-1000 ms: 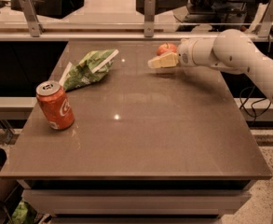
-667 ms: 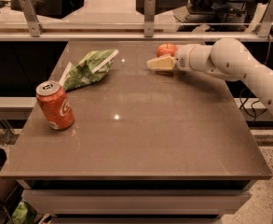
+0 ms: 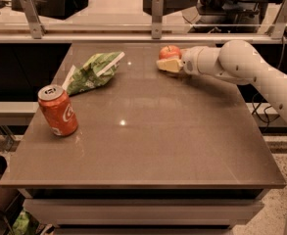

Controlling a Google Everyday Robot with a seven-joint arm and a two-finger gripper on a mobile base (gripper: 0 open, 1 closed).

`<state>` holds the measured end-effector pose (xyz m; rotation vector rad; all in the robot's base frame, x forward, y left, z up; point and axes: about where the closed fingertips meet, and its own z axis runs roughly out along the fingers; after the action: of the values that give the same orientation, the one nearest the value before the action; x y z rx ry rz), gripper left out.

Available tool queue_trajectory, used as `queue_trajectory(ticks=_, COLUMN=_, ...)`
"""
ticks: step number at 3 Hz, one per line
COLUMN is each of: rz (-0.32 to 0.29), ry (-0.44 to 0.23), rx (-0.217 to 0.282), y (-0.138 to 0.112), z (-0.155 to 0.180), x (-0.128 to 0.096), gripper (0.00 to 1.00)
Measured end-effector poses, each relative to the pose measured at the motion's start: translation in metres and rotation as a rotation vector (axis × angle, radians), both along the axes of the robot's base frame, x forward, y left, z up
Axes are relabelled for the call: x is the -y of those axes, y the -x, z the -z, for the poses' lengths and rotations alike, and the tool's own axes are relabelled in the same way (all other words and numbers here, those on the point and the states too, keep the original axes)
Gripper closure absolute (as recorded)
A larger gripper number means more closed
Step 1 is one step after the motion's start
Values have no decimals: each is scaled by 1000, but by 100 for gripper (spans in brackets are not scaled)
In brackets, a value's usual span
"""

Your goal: Move apple near coke can

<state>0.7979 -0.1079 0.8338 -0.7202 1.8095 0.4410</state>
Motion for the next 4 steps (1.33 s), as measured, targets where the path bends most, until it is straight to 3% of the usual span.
queue_trajectory(ticks=1, rz=-4, ry=-1, rx=-2, y=0, z=1, x=-3, gripper=88)
queue_trajectory(ticks=2, rz=-7, ry=-1, rx=-3, y=0, z=2, x=-5, gripper=100)
queue_trajectory(ticks=4, rz=-37, ry=-12, rx=3, y=4, z=-7, x=-8, gripper=100)
